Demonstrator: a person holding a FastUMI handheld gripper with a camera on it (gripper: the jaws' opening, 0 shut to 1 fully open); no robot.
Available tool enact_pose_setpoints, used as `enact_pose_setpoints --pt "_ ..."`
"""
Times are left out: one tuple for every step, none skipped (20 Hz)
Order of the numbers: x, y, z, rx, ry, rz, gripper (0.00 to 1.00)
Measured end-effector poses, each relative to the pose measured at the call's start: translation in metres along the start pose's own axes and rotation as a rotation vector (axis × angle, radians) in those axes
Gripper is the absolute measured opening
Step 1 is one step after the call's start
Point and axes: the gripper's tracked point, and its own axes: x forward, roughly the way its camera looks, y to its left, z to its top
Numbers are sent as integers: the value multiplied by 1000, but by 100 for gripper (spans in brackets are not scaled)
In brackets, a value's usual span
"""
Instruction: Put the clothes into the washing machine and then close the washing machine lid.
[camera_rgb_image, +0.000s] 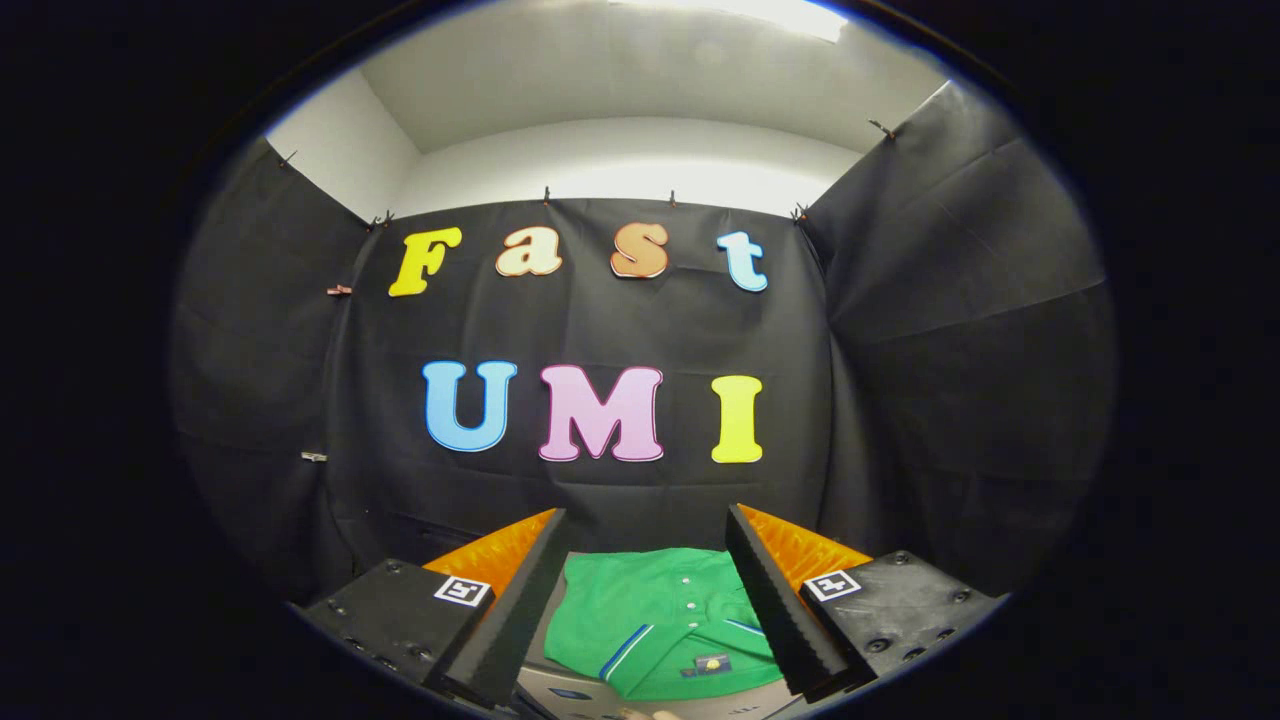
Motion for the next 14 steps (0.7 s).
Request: enact_pose_setpoints --pt "12 -4 -3 6 20 0 98" --pt "25 -7 -6 9 40 -5 98" --pt "38 -12 -11 8 64 -14 98" --pt "50 -15 -17 6 88 -19 98" --pt "62 -17 -23 3 113 -21 98" --pt "74 -21 -30 -3 137 -26 98" --pt "85 -25 -36 -10 161 -35 98" --pt "93 -28 -42 -15 182 -38 98" --pt "103 -28 -47 -16 200 -37 98" --pt "111 -29 -54 -15 217 -37 98" --pt "120 -32 -61 -15 241 -40 98" --pt "128 -34 -71 -16 270 -42 98" --pt "135 -35 -81 -19 303 -42 98" --pt "140 -38 -91 -22 333 -43 98"
